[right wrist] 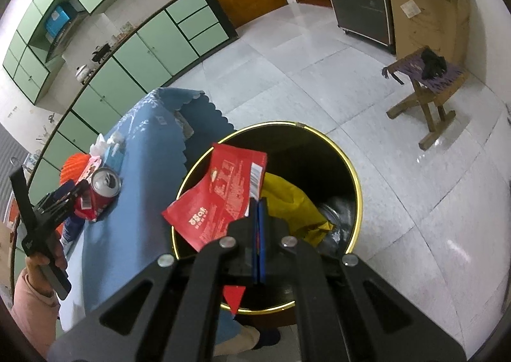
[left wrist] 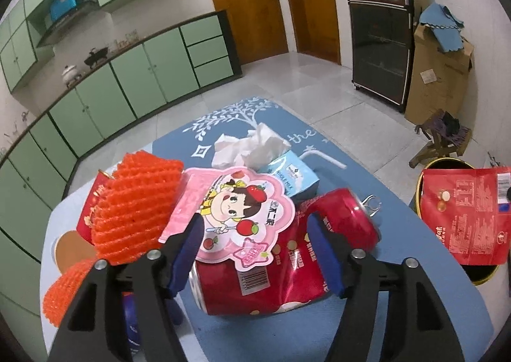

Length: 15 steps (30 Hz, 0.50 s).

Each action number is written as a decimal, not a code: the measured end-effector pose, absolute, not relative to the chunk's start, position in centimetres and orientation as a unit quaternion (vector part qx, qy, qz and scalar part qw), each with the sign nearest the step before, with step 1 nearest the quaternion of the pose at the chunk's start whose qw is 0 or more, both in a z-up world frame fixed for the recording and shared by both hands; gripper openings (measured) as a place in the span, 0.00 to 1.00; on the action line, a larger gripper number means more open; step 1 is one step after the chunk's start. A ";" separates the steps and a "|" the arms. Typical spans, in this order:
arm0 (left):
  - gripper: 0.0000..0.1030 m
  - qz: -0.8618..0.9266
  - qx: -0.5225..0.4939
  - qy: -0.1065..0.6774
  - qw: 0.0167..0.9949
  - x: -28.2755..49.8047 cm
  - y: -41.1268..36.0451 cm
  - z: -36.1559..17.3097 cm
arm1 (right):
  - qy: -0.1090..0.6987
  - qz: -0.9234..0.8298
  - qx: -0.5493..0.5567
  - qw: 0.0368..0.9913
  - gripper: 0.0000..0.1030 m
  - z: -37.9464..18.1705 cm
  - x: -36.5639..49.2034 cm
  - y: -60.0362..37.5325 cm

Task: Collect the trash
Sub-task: 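Carry the red packet over the bin and release it from the right tool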

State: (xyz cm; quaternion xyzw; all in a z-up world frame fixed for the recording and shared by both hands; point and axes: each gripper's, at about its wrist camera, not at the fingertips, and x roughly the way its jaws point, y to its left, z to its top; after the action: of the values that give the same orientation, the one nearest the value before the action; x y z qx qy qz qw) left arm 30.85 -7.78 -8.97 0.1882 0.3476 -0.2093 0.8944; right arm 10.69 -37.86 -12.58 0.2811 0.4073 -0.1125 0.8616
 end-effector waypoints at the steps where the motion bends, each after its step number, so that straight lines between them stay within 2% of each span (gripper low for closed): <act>1: 0.53 -0.206 0.184 0.353 0.894 31.1 -7.6 -9.2 | 0.407 -0.114 0.283 0.861 0.00 -12.6 10.7 -37.9; 2: 0.48 -0.204 0.179 0.356 0.894 31.2 -7.4 -9.3 | 0.407 -0.116 0.283 0.860 0.00 -12.6 10.6 -38.0; 6: 0.36 -0.201 0.162 0.362 0.896 31.8 -6.7 -9.5 | 0.407 -0.126 0.281 0.860 0.00 -12.5 10.3 -38.2; 8: 0.19 -0.203 0.154 0.365 0.895 31.9 -6.6 -9.5 | 0.410 -0.133 0.278 0.858 0.00 -12.5 10.1 -38.1; 11: 0.06 -0.212 0.137 0.370 0.894 32.0 -6.4 -9.4 | 0.413 -0.141 0.278 0.855 0.00 -12.6 9.8 -38.3; 13: 0.00 -0.218 0.130 0.372 0.893 31.8 -6.4 -9.4 | 0.418 -0.141 0.280 0.853 0.00 -12.9 9.9 -38.4; 15: 0.00 -0.222 0.124 0.371 0.893 31.5 -6.1 -9.2 | 0.423 -0.141 0.274 0.852 0.00 -13.3 10.2 -38.2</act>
State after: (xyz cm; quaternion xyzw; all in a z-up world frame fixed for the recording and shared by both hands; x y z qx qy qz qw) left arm 31.53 -6.11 -9.17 0.1240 0.3711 -0.2219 0.8931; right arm 10.16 -38.19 -13.26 0.2737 0.4231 -0.1412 0.8522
